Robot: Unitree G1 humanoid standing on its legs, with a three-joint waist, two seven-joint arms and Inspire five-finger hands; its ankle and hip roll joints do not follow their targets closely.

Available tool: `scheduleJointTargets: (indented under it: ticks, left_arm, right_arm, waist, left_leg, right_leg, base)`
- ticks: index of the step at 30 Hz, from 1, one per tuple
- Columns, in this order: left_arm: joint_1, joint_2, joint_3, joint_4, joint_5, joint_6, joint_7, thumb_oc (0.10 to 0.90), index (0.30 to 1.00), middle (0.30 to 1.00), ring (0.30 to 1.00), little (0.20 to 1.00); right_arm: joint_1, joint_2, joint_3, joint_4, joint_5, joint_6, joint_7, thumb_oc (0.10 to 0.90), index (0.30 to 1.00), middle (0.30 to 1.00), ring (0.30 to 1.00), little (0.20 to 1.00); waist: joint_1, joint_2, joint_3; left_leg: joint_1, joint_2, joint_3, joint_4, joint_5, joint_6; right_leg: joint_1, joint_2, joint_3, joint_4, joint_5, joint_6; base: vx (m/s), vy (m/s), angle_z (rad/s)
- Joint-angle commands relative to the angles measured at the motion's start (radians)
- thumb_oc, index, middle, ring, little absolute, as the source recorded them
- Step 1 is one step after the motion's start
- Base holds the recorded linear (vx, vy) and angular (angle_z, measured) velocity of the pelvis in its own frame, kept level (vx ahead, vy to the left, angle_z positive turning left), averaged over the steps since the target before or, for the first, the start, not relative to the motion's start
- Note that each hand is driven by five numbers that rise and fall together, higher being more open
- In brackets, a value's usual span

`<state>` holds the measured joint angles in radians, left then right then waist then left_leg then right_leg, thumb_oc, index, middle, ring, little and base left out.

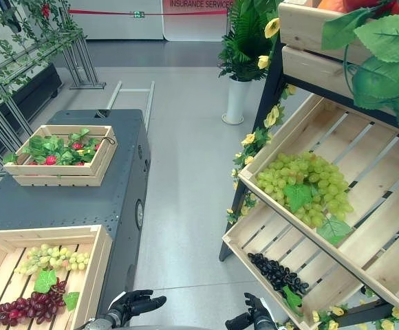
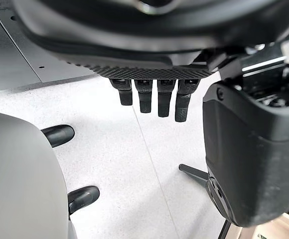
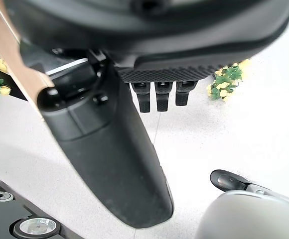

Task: Pick up the fruits from the basket on one side to the basket on the other side

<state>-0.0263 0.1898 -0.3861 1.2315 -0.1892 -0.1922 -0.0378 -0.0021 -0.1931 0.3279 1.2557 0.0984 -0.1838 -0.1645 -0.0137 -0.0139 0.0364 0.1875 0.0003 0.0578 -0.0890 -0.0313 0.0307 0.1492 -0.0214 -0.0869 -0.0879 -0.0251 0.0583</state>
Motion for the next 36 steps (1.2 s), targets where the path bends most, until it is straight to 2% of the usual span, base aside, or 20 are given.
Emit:
scheduleJointTargets:
  ticks: [1, 6, 9, 17, 23, 24, 26, 27, 28, 29, 31, 32, 36]
  left_arm:
    - [-0.051, -0.044, -0.042, 0.069, 0.063, -0.027, -0.007, 0.800, 0.900, 0.900, 0.900, 0.900]
    - [-0.048, -0.042, -0.038, 0.068, 0.050, -0.031, 0.008, 0.800, 0.900, 0.900, 0.900, 0.900]
    - [-0.047, -0.045, -0.040, 0.071, 0.053, -0.003, -0.015, 0.800, 0.900, 0.900, 0.900, 0.900]
    - [-0.053, -0.044, -0.040, 0.075, 0.054, -0.007, 0.009, 0.800, 0.900, 0.900, 0.900, 0.900]
    - [-0.063, -0.036, -0.064, 0.064, 0.160, -0.067, 0.049, 0.800, 0.900, 0.900, 0.900, 0.900]
    - [-0.069, -0.031, -0.085, 0.050, 0.216, -0.108, 0.085, 0.800, 0.900, 0.900, 0.900, 0.900]
    - [-0.076, -0.025, -0.100, 0.037, 0.265, -0.143, 0.122, 0.800, 0.900, 0.900, 0.900, 0.900]
    - [-0.089, -0.011, -0.128, 0.013, 0.346, -0.178, 0.180, 0.800, 0.900, 0.900, 0.900, 0.900]
    - [-0.088, -0.011, -0.128, 0.014, 0.347, -0.178, 0.181, 0.800, 0.900, 0.900, 0.900, 0.900]
    - [-0.110, 0.013, -0.166, -0.019, 0.439, -0.219, 0.290, 0.800, 0.900, 0.900, 0.900, 0.900]
    - [-0.127, 0.034, -0.181, -0.043, 0.485, -0.236, 0.369, 0.800, 0.900, 0.900, 0.900, 0.900]
    - [-0.151, 0.071, -0.192, -0.076, 0.513, -0.243, 0.455, 0.800, 0.900, 0.900, 0.900, 0.900]
    - [-0.170, 0.163, -0.157, -0.162, 0.545, -0.220, 0.575, 0.800, 0.900, 0.900, 0.900, 0.900]
  right_arm:
    - [-0.063, 0.024, 0.025, 0.041, 0.016, -0.044, 0.037, 0.800, 0.900, 0.900, 0.900, 0.900]
    - [-0.063, 0.026, 0.024, 0.040, 0.022, -0.046, 0.037, 0.800, 0.900, 0.900, 0.900, 0.900]
    - [-0.062, 0.029, 0.026, 0.040, 0.024, -0.044, 0.034, 0.800, 0.900, 0.900, 0.900, 0.900]
    - [-0.067, 0.031, 0.028, 0.041, 0.026, -0.041, 0.038, 0.800, 0.900, 0.900, 0.900, 0.900]
    - [-0.073, 0.029, 0.034, 0.036, 0.028, -0.043, 0.041, 0.800, 0.900, 0.900, 0.900, 0.900]
    - [-0.076, 0.026, 0.037, 0.033, 0.030, -0.041, 0.042, 0.800, 0.900, 0.900, 0.900, 0.900]
    - [-0.080, 0.024, 0.040, 0.032, 0.031, -0.040, 0.044, 0.800, 0.900, 0.900, 0.900, 0.900]
    - [-0.082, 0.018, 0.046, 0.031, 0.033, -0.040, 0.048, 0.800, 0.900, 0.900, 0.900, 0.900]
    - [-0.082, 0.018, 0.046, 0.031, 0.033, -0.040, 0.048, 0.800, 0.900, 0.900, 0.900, 0.900]
    - [-0.091, 0.005, 0.051, 0.030, 0.033, -0.038, 0.056, 0.800, 0.900, 0.900, 0.900, 0.900]
    - [-0.097, -0.006, 0.056, 0.026, 0.033, -0.033, 0.063, 0.800, 0.900, 0.900, 0.900, 0.900]
    - [-0.104, -0.028, 0.062, 0.018, 0.038, -0.027, 0.076, 0.800, 0.900, 0.900, 0.900, 0.900]
    - [-0.098, -0.074, 0.061, -0.007, 0.039, -0.018, 0.101, 0.800, 0.900, 0.900, 0.900, 0.900]
  waist:
    - [0.018, -0.007, 0.027]
    - [0.018, -0.008, 0.026]
    - [0.019, -0.008, 0.027]
    - [0.020, -0.009, 0.027]
    - [0.023, -0.007, 0.030]
    - [0.023, -0.006, 0.033]
    - [0.025, -0.004, 0.035]
    - [0.025, 0.000, 0.039]
    - [0.025, 0.000, 0.039]
    - [0.026, 0.006, 0.044]
    - [0.026, 0.010, 0.047]
    - [0.028, 0.017, 0.051]
    - [0.035, 0.029, 0.058]
  left_leg:
    - [-0.042, -0.056, -0.018, 0.002, -0.028, 0.034]
    - [-0.040, -0.056, -0.019, 0.002, -0.028, 0.034]
    - [-0.043, -0.056, -0.019, 0.002, -0.026, 0.033]
    - [-0.042, -0.056, -0.019, 0.002, -0.025, 0.033]
    - [-0.043, -0.057, -0.019, 0.002, -0.023, 0.033]
    - [-0.045, -0.057, -0.020, 0.002, -0.022, 0.033]
    - [-0.046, -0.057, -0.021, 0.002, -0.022, 0.032]
    - [-0.046, -0.057, -0.023, 0.002, -0.020, 0.032]
    - [-0.046, -0.057, -0.023, 0.002, -0.020, 0.032]
    - [-0.048, -0.058, -0.025, 0.002, -0.019, 0.030]
    - [-0.050, -0.058, -0.026, 0.002, -0.017, 0.030]
    - [-0.054, -0.059, -0.028, 0.002, -0.015, 0.029]
    - [-0.065, -0.060, -0.032, 0.002, -0.007, 0.029]
  right_leg:
    - [-0.021, 0.012, -0.002, 0.001, 0.043, -0.027]
    - [-0.019, 0.012, -0.003, 0.001, 0.042, -0.028]
    - [-0.021, 0.012, -0.004, 0.001, 0.044, -0.027]
    - [-0.019, 0.013, -0.002, 0.001, 0.043, -0.027]
    - [-0.020, 0.011, -0.005, 0.001, 0.043, -0.027]
    - [-0.021, 0.010, -0.006, 0.001, 0.043, -0.027]
    - [-0.021, 0.010, -0.006, 0.001, 0.043, -0.027]
    - [-0.021, 0.009, -0.008, 0.001, 0.043, -0.027]
    - [-0.021, 0.009, -0.008, 0.001, 0.043, -0.027]
    - [-0.022, 0.008, -0.009, 0.001, 0.043, -0.026]
    - [-0.023, 0.007, -0.010, 0.001, 0.042, -0.026]
    - [-0.025, 0.006, -0.013, 0.001, 0.040, -0.025]
    - [-0.031, 0.002, -0.025, 0.001, 0.038, -0.026]
  base:
    - [0.00, 0.000, 0.00]
    - [0.00, 0.000, 0.00]
    - [0.00, 0.000, 0.00]
    - [0.00, 0.000, 0.00]
    - [0.00, 0.000, 0.00]
    - [0.00, 0.000, 0.00]
    - [0.00, 0.000, 0.00]
    - [0.00, 0.000, 0.00]
    - [0.00, 0.000, 0.00]
    - [0.00, 0.000, 0.00]
    - [-0.01, 0.019, 0.00]
    - [-0.02, 0.034, 0.00]
    - [-0.02, 0.046, 0.02]
